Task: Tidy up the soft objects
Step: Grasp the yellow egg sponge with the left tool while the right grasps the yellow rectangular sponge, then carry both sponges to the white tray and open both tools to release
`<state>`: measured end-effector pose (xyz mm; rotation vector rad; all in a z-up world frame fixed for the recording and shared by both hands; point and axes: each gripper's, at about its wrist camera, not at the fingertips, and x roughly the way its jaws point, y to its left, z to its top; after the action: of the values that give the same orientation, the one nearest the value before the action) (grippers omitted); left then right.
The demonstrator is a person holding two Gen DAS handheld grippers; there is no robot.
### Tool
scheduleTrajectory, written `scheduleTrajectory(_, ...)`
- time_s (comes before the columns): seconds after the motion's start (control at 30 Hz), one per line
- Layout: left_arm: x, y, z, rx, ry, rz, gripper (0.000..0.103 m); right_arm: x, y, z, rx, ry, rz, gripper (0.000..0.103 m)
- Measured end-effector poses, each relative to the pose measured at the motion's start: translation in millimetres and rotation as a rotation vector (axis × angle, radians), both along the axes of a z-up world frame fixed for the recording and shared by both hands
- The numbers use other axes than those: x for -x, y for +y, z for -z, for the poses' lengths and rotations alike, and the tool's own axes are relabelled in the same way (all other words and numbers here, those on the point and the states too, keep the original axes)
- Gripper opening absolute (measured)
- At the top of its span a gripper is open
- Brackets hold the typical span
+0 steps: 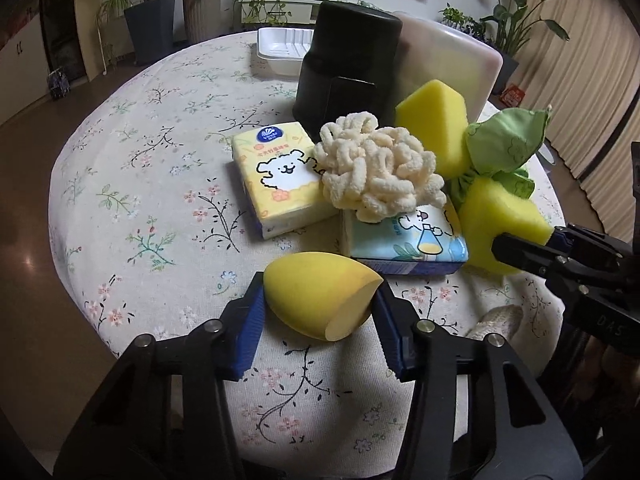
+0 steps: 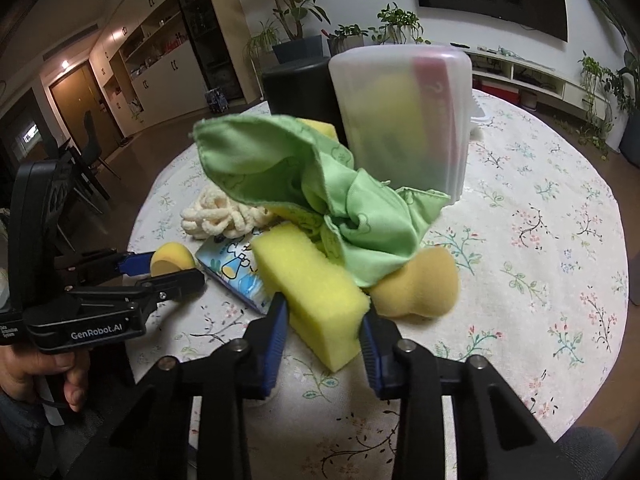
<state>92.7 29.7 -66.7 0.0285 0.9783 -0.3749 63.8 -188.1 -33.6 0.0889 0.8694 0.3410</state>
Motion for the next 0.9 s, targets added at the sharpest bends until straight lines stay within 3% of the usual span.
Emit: scheduleTrajectory(0.9, 22, 10, -10, 0.028, -0.054, -0.048, 0.042, 12, 2, -12, -0.034, -0.037, -0.039, 0.019)
